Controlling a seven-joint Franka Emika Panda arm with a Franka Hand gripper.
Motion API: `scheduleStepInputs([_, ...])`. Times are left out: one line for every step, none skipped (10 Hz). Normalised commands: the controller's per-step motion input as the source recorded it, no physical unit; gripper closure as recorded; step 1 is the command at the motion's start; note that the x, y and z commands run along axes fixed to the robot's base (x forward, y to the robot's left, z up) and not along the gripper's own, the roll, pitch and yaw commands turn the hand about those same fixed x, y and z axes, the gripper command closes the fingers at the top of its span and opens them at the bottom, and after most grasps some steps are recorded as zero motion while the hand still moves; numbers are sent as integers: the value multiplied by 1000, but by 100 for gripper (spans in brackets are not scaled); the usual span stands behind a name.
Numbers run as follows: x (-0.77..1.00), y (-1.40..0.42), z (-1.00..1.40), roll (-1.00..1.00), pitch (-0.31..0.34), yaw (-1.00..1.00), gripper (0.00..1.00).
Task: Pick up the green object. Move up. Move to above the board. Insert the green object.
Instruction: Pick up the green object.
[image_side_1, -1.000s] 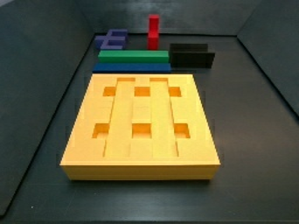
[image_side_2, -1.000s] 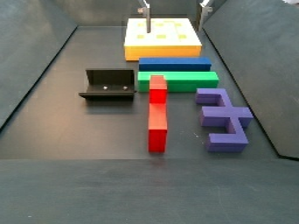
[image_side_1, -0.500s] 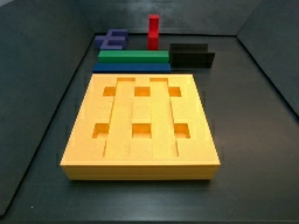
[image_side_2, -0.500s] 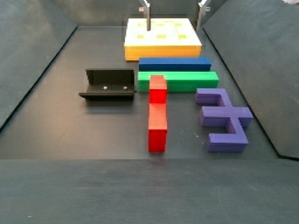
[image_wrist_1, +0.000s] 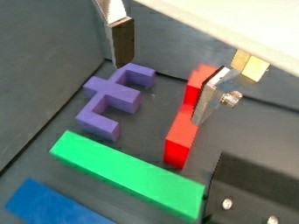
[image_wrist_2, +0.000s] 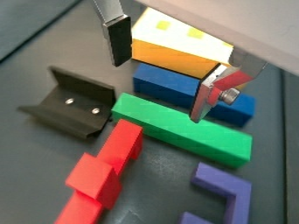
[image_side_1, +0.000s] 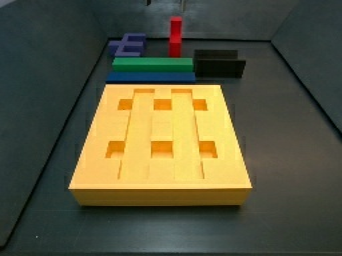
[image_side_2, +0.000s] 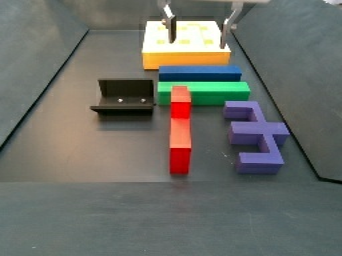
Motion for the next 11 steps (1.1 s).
scheduleStepInputs([0,-149,-209,0,0,-991,0])
scheduleStepInputs([0,-149,-171,0,0,-1000,0])
scheduleStepInputs([0,-126,-189,0,0,-1000,0])
scheduleStepInputs([0,-120,-189,0,0,-1000,0])
scheduleStepInputs([0,-46,-211,0,0,-1000,0])
scheduleStepInputs([0,-6,-317,0,-6,-1000,0])
scheduleStepInputs([0,-46,-234,0,0,-1000,0])
scheduleStepInputs([0,-14,-286,36,0,-1000,0])
scheduleStepInputs([0,-6,-263,49,0,-1000,0])
scheduleStepInputs([-3,-29,-234,63,0,-1000,0])
scheduleStepInputs([-11,-51,-206,73,0,-1000,0])
